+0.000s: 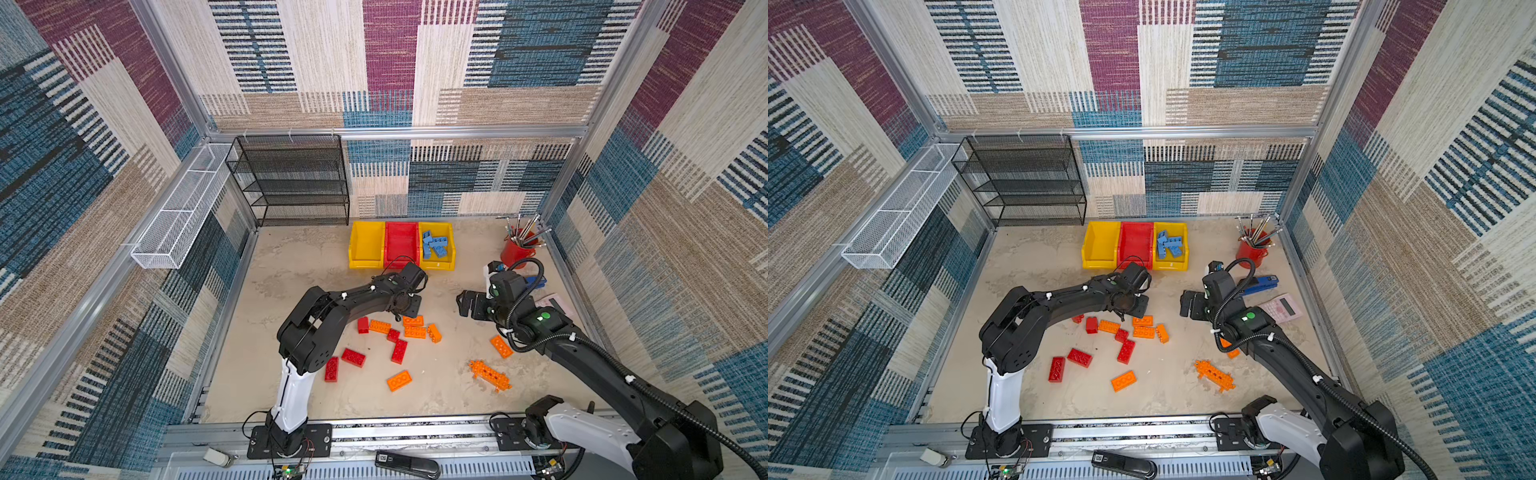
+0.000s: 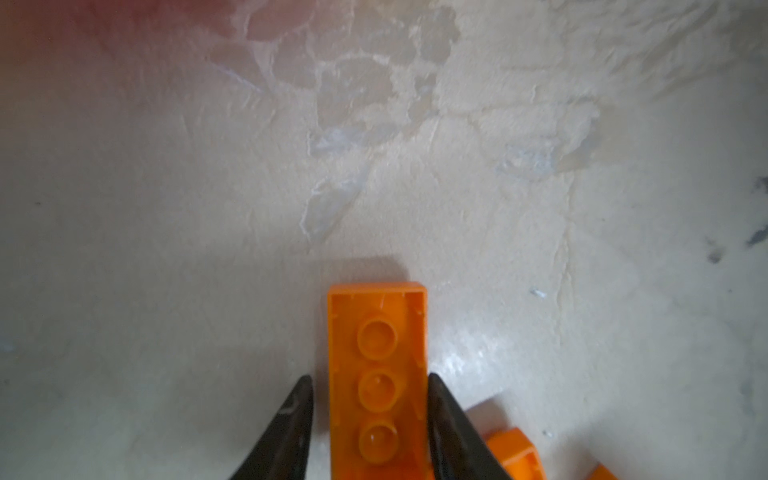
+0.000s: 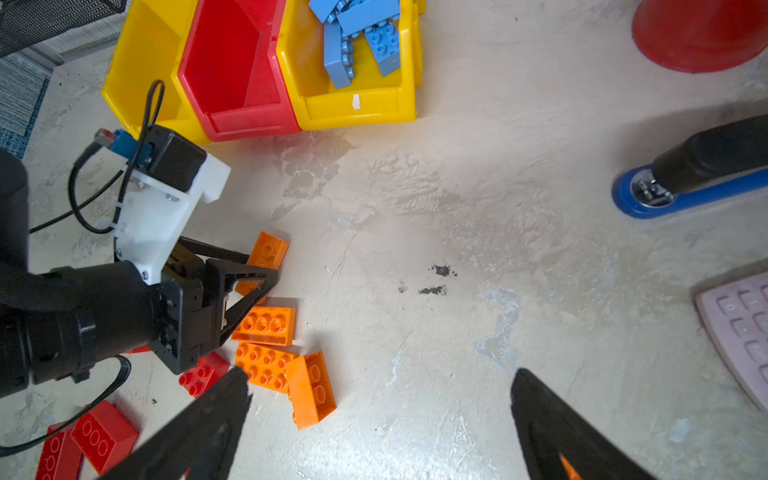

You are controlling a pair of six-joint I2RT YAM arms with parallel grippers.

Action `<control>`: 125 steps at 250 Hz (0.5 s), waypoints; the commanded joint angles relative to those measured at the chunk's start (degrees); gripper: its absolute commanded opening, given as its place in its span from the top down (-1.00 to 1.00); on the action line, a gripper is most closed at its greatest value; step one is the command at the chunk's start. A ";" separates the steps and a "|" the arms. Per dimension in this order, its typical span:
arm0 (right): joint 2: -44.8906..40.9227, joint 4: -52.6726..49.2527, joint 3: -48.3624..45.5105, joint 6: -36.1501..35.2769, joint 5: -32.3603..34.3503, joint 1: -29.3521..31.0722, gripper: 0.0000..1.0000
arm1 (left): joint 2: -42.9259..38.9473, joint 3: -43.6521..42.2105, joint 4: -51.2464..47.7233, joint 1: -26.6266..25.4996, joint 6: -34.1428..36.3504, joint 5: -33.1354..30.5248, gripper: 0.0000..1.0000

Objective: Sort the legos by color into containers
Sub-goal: 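Carry the orange brick with the left gripper into the red bin and release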

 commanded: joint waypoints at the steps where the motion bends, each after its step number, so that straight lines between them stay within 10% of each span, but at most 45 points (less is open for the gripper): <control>1: 0.05 0.41 0.64 -0.50 0.54 -0.29 -0.99 | 1.53 1.26 -2.11 0.16 1.51 0.89 0.24; 125: 2.56 1.22 3.83 -1.95 -0.23 -0.98 -0.99 | -4.92 6.54 -8.11 1.70 3.51 -2.32 0.56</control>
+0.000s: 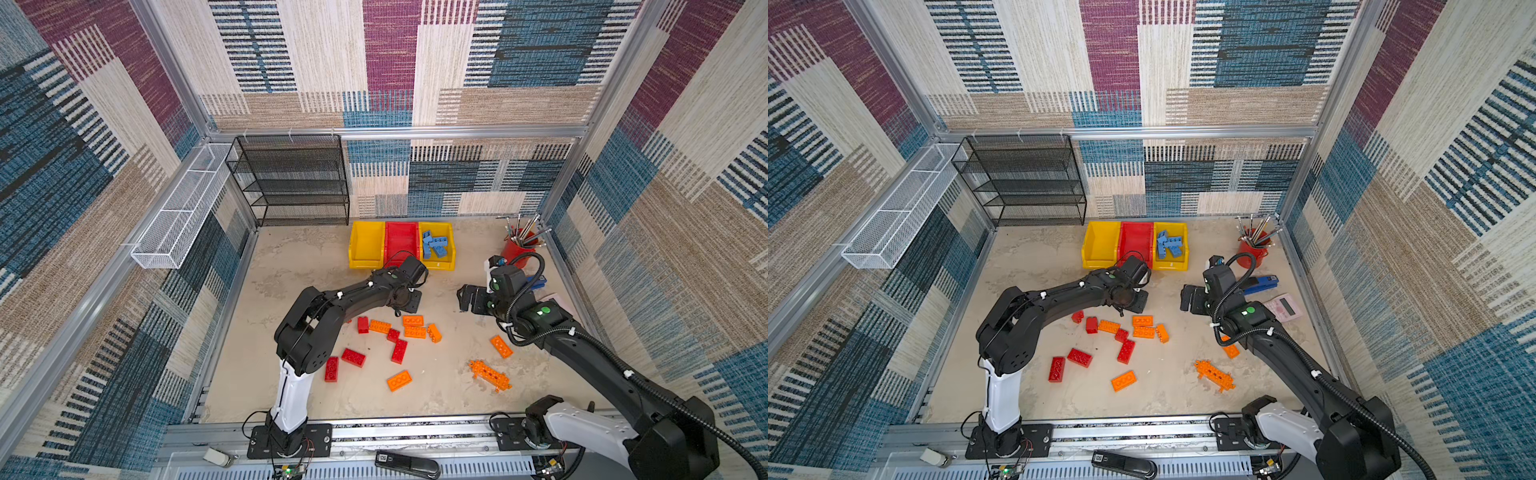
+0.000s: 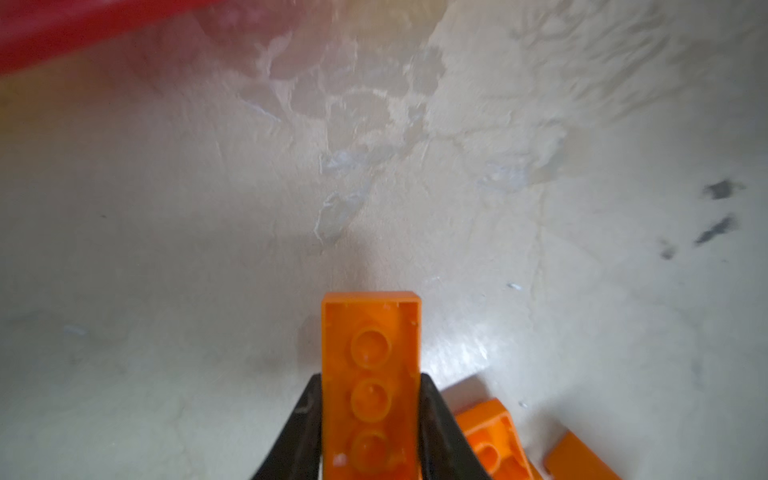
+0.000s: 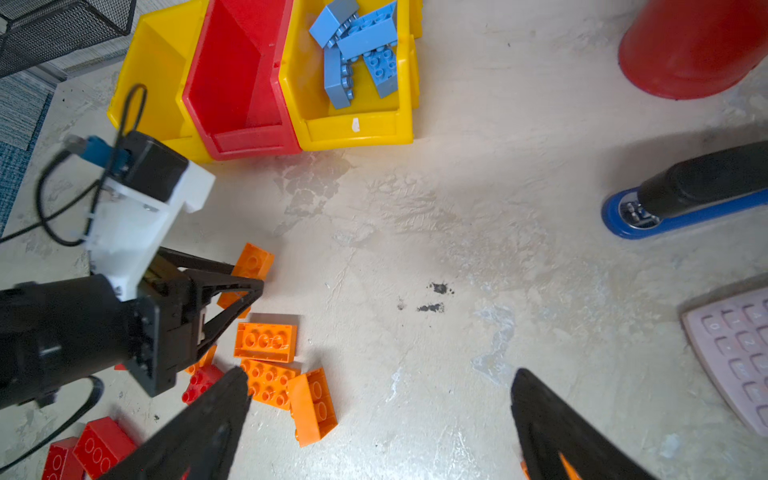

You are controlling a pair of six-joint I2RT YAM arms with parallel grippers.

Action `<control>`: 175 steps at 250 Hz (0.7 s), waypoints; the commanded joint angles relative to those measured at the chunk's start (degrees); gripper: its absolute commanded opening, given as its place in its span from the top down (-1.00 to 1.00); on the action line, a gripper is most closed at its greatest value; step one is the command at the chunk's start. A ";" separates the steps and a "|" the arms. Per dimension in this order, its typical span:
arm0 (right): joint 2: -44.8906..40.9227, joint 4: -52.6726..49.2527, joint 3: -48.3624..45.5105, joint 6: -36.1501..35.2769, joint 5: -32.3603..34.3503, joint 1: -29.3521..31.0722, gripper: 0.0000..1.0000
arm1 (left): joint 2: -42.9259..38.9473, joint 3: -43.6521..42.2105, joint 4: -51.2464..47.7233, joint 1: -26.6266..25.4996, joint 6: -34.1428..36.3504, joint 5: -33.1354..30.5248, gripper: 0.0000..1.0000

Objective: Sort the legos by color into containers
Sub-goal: 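Carry the orange brick with the left gripper into the red bin and release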

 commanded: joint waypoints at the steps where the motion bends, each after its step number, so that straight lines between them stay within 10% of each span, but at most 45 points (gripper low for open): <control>1: 0.57 1.31 0.93 -1.06 -0.39 -0.04 -0.99 | -1.89 2.88 -2.52 1.13 2.32 -1.88 0.57; 126: 1.38 2.29 1.17 -1.59 -1.19 -0.78 -0.99 | 20.12 38.93 -11.62 10.90 2.60 -0.66 0.50; 175: 1.12 2.30 1.03 -1.98 -1.45 -1.06 -0.99 | 27.51 49.48 -13.79 13.10 2.24 2.69 0.11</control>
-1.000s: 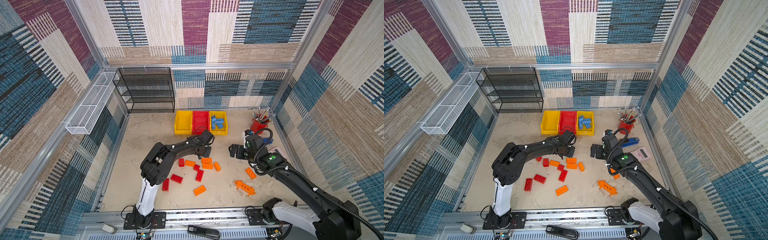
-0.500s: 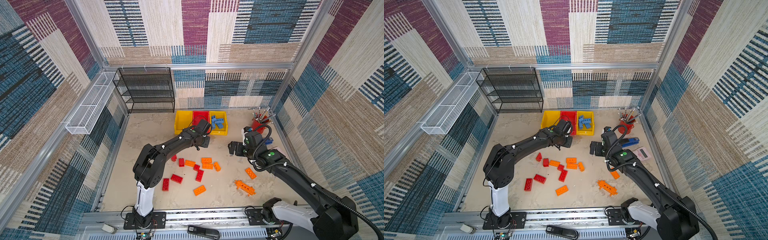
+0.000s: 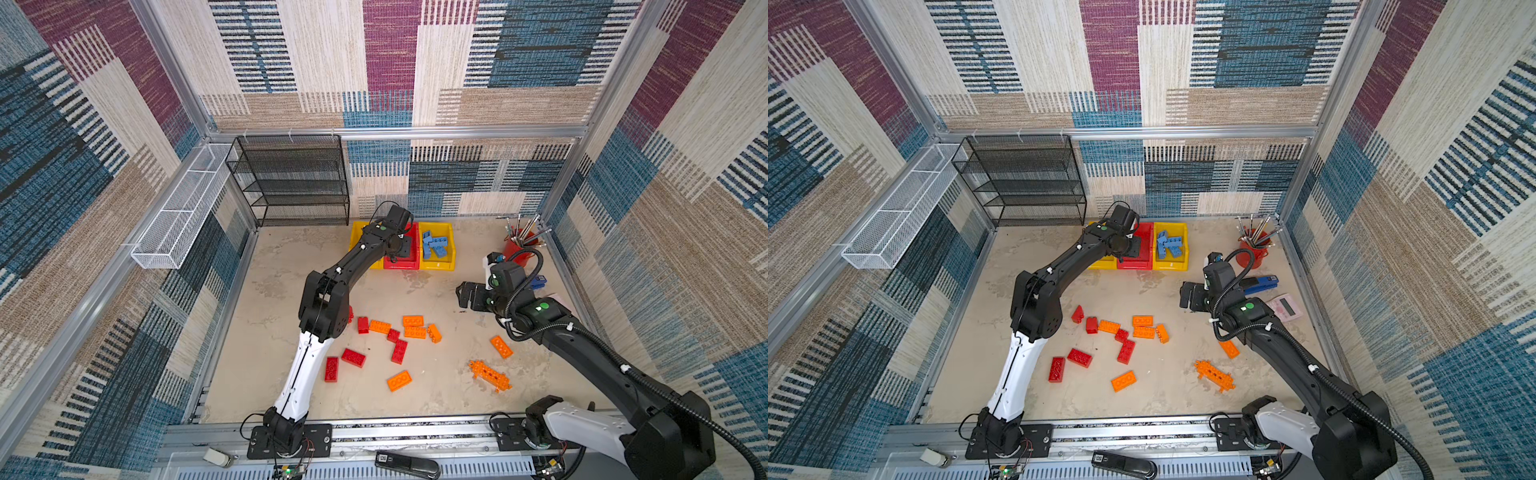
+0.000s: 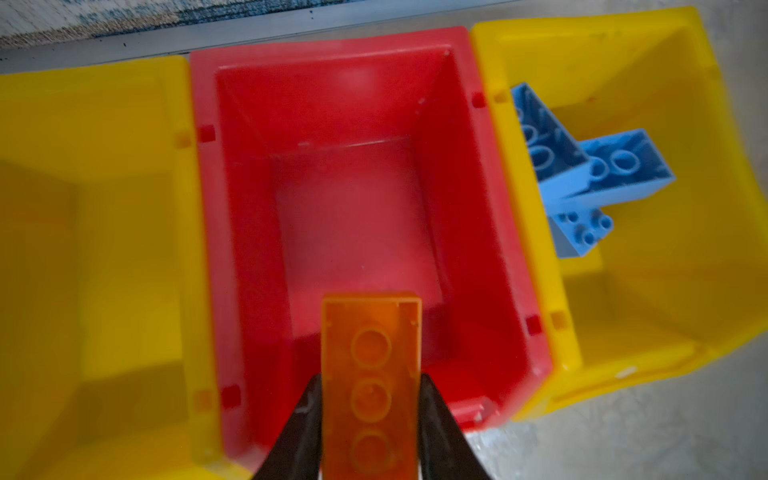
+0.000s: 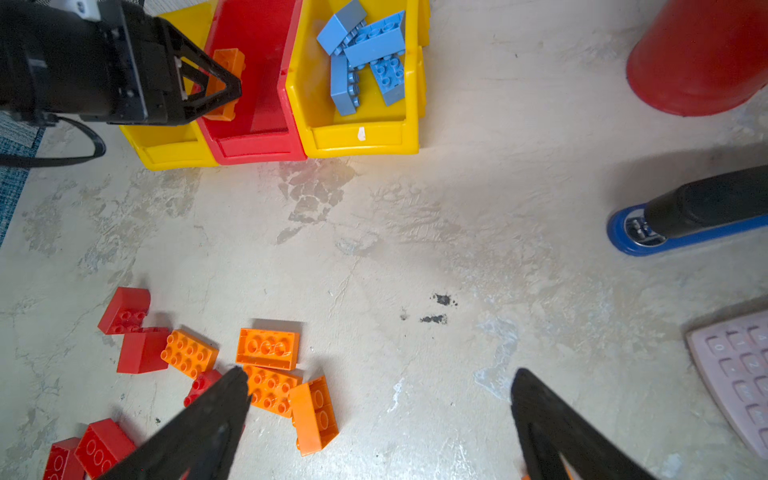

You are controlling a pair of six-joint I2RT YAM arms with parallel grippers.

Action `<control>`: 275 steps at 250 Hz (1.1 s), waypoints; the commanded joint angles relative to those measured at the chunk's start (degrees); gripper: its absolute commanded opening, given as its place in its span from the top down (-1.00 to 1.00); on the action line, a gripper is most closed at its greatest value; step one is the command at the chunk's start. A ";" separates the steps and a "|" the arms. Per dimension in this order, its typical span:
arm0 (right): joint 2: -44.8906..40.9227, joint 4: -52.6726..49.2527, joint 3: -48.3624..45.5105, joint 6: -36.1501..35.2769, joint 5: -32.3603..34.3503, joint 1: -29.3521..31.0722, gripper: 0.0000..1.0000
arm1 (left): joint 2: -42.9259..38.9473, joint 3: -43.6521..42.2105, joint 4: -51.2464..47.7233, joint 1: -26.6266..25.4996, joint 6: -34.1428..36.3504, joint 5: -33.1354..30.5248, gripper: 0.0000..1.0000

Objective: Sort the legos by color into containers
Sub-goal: 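Carry the orange brick with the left gripper into the red bin and release, then move the left gripper back to a second orange brick and grasp it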

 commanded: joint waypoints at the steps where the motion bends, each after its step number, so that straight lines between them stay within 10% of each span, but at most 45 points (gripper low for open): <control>1: -0.39 1.73 -0.15 -0.56 -0.26 -0.16 -0.99 | 1.94 2.79 -1.97 0.60 0.19 3.01 0.09; 49: -1.53 1.43 -0.30 -0.28 0.04 -0.15 -0.99 | 1.43 1.94 1.26 1.35 -1.09 6.72 -0.36; 128: -3.36 -0.33 -0.47 1.51 -0.66 -0.16 -0.99 | -17.01 -22.51 9.77 -0.96 -7.39 12.55 -0.38; 218: -8.80 -1.26 -6.37 4.01 1.35 -0.15 -0.99 | -42.52 -59.22 16.28 -19.29 -16.96 7.25 -0.38; 275: -14.91 -3.61 -8.43 6.11 3.12 -0.17 -0.99 | -42.62 -64.08 21.86 -26.75 -22.33 6.70 -0.37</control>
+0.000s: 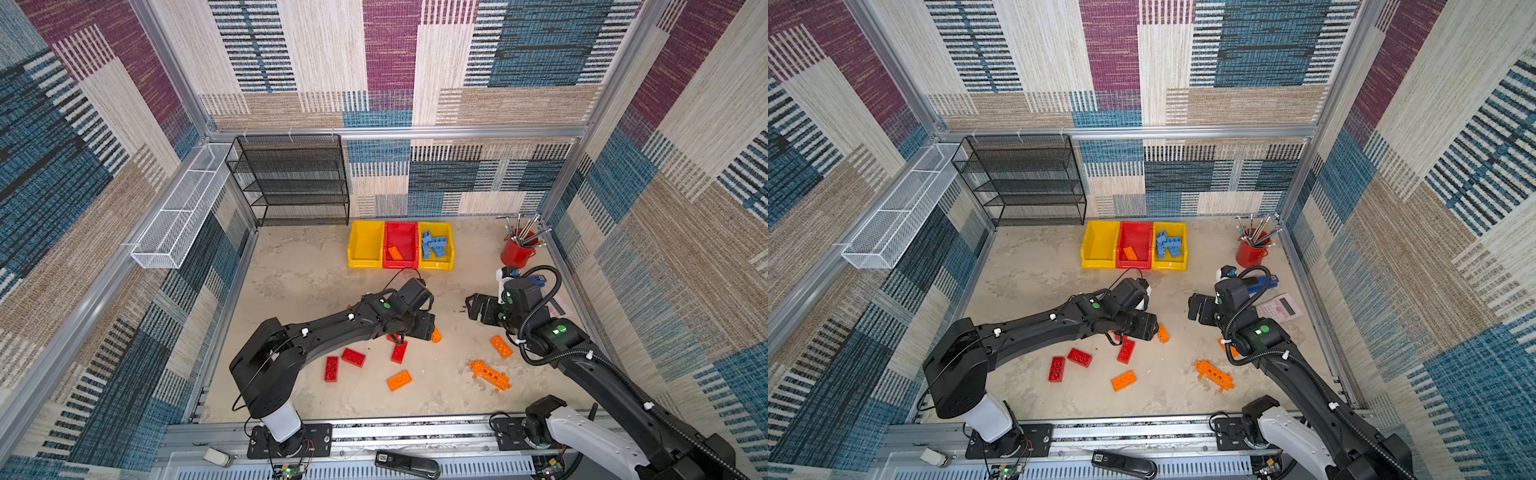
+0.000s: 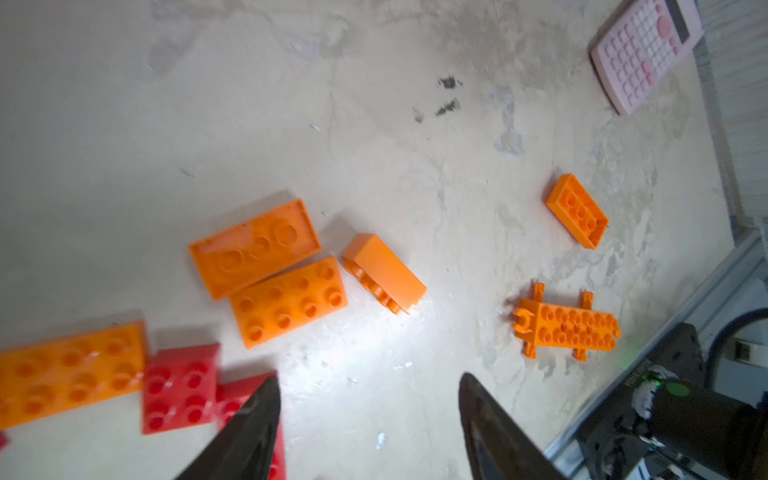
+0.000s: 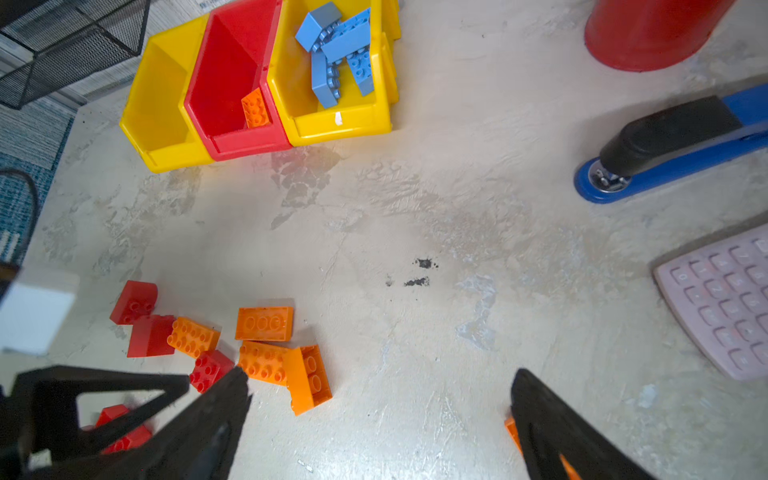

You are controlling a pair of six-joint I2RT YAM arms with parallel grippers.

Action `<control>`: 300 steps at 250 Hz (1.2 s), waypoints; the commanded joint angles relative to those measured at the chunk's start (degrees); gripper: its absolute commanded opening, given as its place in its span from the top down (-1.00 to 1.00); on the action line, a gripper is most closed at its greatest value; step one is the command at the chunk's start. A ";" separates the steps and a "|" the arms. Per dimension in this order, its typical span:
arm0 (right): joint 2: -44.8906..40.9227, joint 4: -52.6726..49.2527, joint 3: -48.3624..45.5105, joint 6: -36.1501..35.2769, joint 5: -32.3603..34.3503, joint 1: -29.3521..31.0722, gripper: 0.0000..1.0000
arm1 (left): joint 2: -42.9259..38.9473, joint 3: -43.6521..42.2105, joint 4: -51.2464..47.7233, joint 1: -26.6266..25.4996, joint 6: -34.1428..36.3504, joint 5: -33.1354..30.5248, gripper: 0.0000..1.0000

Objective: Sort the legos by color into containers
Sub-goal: 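Move the left gripper back to a second orange brick and grasp it, then carry the orange brick with the left gripper into the red bin and release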

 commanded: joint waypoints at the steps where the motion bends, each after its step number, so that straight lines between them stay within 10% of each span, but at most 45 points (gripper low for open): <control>1: -1.98 -1.24 -0.46 1.81 1.93 0.08 -0.99 | 1.57 0.02 4.83 -1.94 -4.12 -1.01 -0.37; 208: -4.72 -3.37 0.95 1.55 2.60 0.09 -0.99 | 19.15 13.58 -2.75 -1.21 -2.65 -3.58 -0.20; 300: -4.74 -3.91 1.72 1.19 3.26 0.08 -0.99 | 22.44 17.72 -4.70 0.16 -1.06 -1.69 0.38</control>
